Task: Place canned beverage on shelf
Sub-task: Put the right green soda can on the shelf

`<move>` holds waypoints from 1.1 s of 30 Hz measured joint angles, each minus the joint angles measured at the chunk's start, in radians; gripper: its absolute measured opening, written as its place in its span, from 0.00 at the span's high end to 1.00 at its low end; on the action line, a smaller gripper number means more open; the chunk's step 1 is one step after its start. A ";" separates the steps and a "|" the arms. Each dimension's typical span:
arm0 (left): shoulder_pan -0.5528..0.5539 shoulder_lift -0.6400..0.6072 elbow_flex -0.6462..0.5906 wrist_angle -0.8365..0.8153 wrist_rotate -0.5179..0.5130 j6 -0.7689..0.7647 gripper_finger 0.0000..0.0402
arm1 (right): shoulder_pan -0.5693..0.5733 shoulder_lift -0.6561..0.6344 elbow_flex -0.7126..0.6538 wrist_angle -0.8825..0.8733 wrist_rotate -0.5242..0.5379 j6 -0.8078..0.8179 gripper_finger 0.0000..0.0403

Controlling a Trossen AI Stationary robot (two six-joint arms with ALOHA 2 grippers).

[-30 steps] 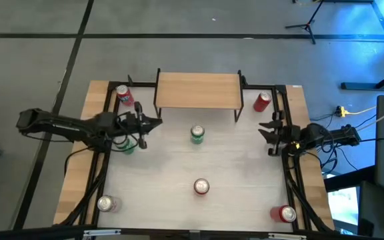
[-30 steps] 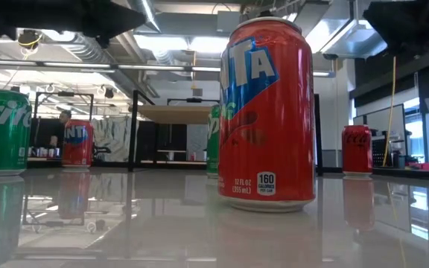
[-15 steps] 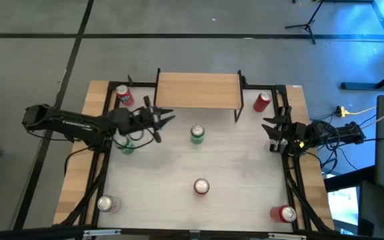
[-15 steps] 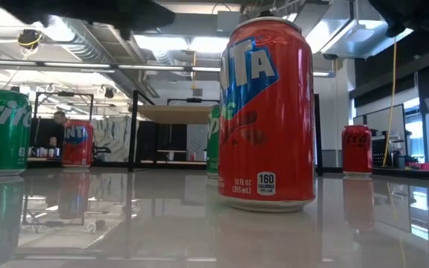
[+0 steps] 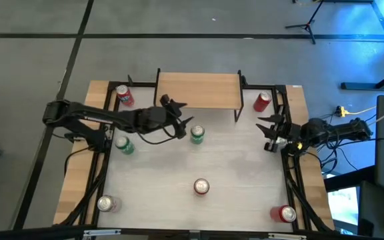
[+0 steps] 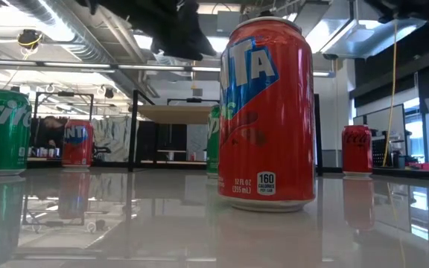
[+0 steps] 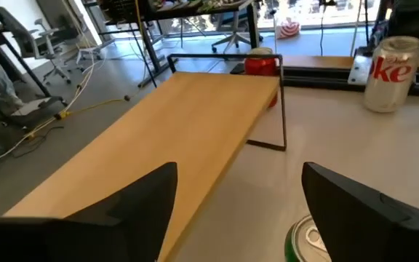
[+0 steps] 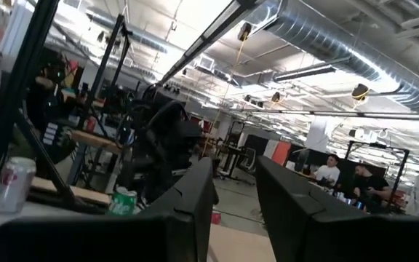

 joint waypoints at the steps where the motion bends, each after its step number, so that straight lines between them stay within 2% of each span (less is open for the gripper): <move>1: -0.003 0.010 0.000 0.011 0.000 -0.001 0.28 | 0.000 0.004 0.000 0.000 0.000 -0.002 0.74; 6: -0.028 0.040 0.000 0.070 0.006 -0.017 0.29 | 0.001 0.016 0.000 -0.003 -0.001 -0.001 0.74; 10: -0.050 0.041 0.000 0.089 0.070 -0.006 0.29 | 0.001 0.018 0.000 -0.008 -0.001 -0.001 0.74; 15: -0.064 0.040 0.001 0.114 0.083 0.001 0.28 | 0.001 0.018 0.000 -0.006 -0.001 0.000 0.74; 21: -0.066 0.040 0.001 0.131 0.135 -0.006 0.18 | 0.001 0.018 0.000 -0.005 -0.001 0.000 0.74; 28: -0.088 0.040 0.001 0.155 0.090 0.005 0.04 | 0.001 0.018 0.000 -0.028 -0.001 0.002 0.74; 33: -0.115 0.049 0.001 0.151 0.108 0.031 0.01 | 0.001 0.018 0.000 -0.027 0.000 0.002 0.74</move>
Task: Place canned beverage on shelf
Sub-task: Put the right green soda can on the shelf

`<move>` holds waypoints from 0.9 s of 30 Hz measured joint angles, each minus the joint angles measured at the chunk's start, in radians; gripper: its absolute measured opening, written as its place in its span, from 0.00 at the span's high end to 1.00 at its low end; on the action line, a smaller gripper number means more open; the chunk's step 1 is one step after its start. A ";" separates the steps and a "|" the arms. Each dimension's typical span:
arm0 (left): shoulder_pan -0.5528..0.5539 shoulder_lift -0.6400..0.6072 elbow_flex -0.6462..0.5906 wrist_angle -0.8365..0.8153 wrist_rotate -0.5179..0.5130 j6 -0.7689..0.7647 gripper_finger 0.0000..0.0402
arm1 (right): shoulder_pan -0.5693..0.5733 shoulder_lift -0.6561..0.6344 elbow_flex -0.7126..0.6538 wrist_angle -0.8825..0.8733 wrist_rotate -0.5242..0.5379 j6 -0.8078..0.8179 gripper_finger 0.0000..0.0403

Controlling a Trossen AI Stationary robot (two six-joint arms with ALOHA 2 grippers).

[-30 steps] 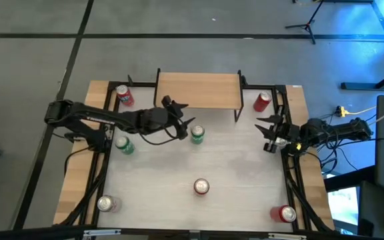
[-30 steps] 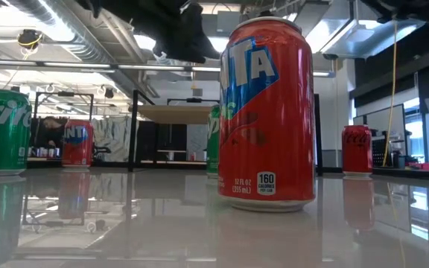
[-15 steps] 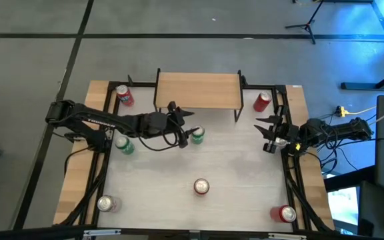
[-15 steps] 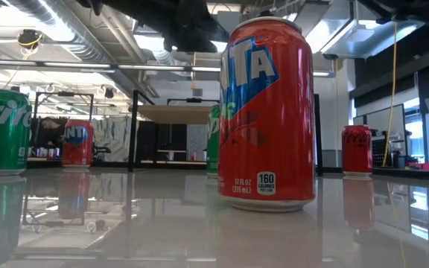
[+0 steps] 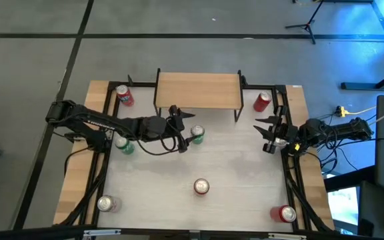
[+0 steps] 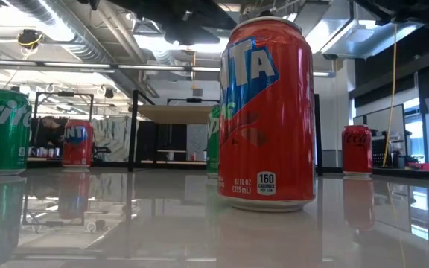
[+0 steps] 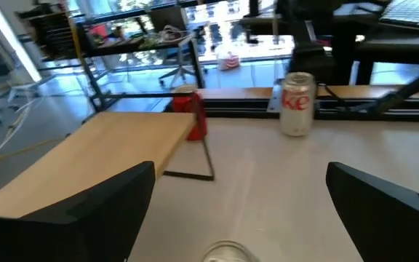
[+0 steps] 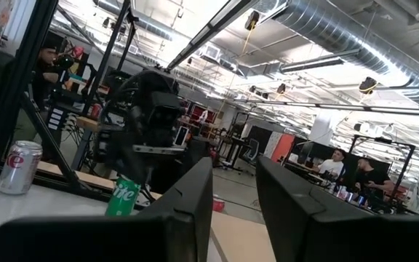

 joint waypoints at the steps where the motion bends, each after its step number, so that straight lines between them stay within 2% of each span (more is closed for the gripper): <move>1: -0.001 0.005 0.000 -0.003 -0.003 -0.002 0.01 | 0.000 0.000 0.000 0.000 0.000 0.000 0.74; 6: 0.027 0.051 0.000 -0.016 -0.001 -0.052 0.01 | 0.000 0.000 0.000 0.007 0.000 0.001 0.74; 9: 0.065 0.079 0.000 -0.031 0.040 -0.116 0.01 | 0.000 0.000 0.000 0.008 0.000 0.001 0.74; 15: 0.162 0.091 0.000 -0.090 0.196 -0.237 0.01 | 0.000 0.000 0.000 0.009 0.000 0.001 0.74; 20: 0.209 0.091 0.007 -0.129 0.331 -0.273 0.01 | 0.000 0.000 0.000 0.008 0.000 0.001 0.74; 22: 0.218 0.091 0.042 -0.210 0.344 -0.285 0.01 | 0.000 0.000 0.000 0.009 0.000 0.001 0.74; 27: 0.215 0.121 0.152 -0.401 0.294 -0.253 0.01 | 0.000 0.000 0.000 0.010 -0.001 0.001 0.74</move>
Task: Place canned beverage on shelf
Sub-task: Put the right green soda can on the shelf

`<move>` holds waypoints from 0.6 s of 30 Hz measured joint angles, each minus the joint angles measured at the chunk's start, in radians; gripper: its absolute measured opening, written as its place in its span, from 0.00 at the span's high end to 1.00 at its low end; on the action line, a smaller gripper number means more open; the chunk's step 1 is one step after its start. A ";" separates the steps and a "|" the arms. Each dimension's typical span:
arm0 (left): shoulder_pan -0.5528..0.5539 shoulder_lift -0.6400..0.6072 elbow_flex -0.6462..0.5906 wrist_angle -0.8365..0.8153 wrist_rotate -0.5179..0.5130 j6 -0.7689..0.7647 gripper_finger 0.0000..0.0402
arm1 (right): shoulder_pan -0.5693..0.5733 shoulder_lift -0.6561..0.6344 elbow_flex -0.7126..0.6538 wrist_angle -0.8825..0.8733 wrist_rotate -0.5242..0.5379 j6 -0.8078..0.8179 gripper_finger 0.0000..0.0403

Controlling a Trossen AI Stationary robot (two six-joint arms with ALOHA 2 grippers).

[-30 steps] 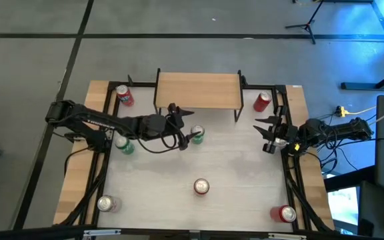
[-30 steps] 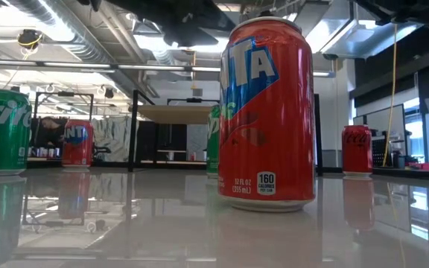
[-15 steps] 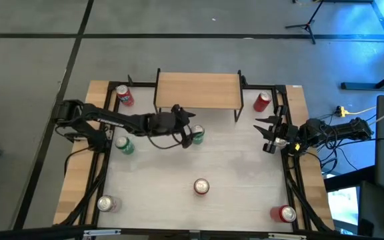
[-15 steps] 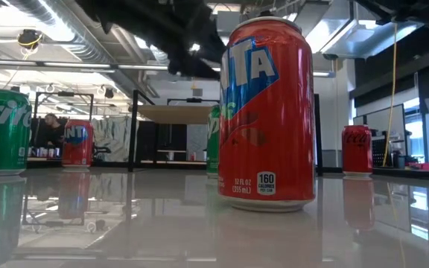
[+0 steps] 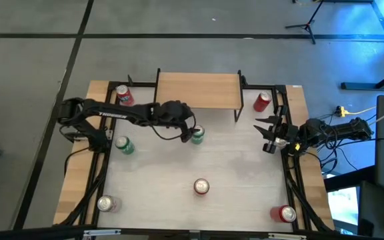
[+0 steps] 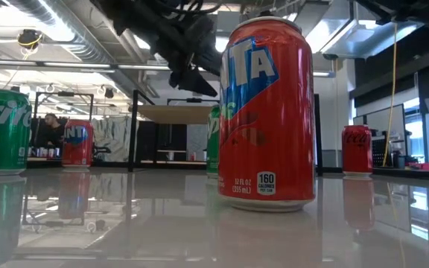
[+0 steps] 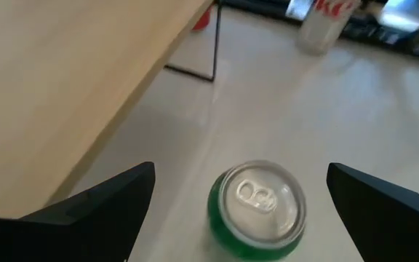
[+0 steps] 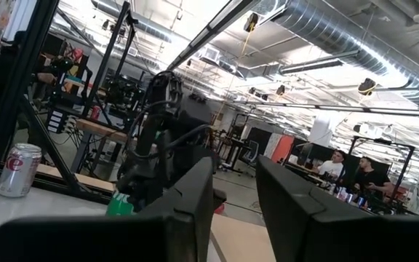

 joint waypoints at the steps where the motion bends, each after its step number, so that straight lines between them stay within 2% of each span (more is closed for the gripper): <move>1: -0.001 0.009 0.026 -0.018 0.002 0.008 0.01 | 0.000 0.000 0.000 0.001 0.000 0.000 0.74; 10: 0.000 0.125 0.172 -0.177 0.019 0.019 0.01 | 0.000 0.000 0.000 -0.001 0.001 0.000 0.74; 14: -0.001 0.161 0.190 -0.213 0.015 0.026 0.01 | 0.000 0.000 0.000 -0.003 0.000 0.000 0.74; 18: 0.000 0.166 0.190 -0.209 0.058 0.041 0.01 | 0.000 0.000 0.000 -0.003 0.000 0.000 0.74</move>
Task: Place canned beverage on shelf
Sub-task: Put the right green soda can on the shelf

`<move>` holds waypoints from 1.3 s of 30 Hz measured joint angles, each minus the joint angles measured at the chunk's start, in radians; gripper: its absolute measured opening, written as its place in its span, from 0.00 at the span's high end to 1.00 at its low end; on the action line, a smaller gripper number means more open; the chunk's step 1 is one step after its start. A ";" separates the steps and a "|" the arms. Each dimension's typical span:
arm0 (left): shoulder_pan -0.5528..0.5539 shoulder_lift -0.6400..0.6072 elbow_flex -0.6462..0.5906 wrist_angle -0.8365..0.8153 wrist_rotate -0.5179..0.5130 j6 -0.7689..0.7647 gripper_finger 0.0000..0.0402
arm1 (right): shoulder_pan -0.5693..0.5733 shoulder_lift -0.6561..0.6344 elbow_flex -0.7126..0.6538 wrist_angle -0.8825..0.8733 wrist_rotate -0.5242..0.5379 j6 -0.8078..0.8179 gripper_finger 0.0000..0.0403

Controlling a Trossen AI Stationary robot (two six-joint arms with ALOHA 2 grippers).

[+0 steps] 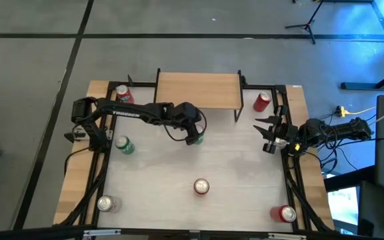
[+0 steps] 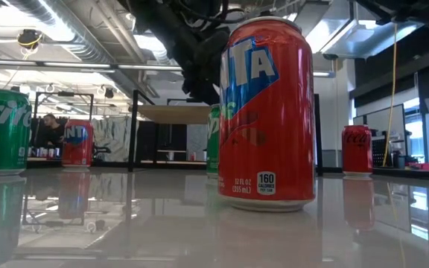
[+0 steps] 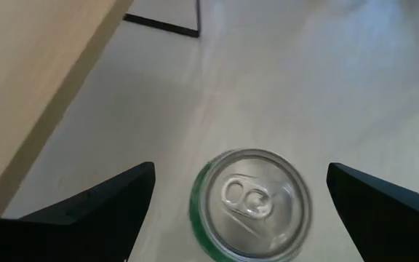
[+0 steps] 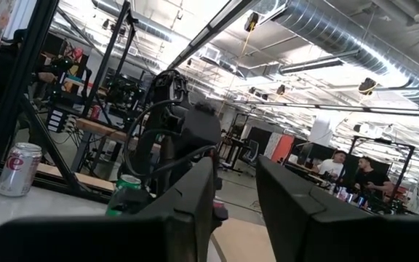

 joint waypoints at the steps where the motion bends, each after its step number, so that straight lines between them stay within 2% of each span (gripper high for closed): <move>1: -0.001 0.000 0.000 -0.001 0.002 0.004 0.01 | 0.000 0.000 0.000 0.000 0.000 0.000 0.74; 6: -0.001 0.001 0.000 -0.001 -0.045 0.033 0.01 | 0.000 0.000 0.000 0.001 0.000 0.000 0.74; 19: -0.001 0.071 -0.002 -0.020 0.005 0.034 0.01 | 0.000 0.000 0.000 0.001 -0.001 0.000 0.74; 27: -0.004 0.080 -0.002 -0.018 -0.024 0.033 0.02 | 0.001 0.002 0.000 0.001 -0.001 -0.001 0.74; 31: -0.004 0.080 -0.002 -0.018 -0.021 0.031 0.08 | 0.001 0.002 0.000 0.001 -0.001 -0.001 0.74; 39: -0.005 0.080 -0.002 -0.017 -0.022 0.026 0.26 | 0.001 0.002 0.000 0.001 -0.001 -0.001 0.74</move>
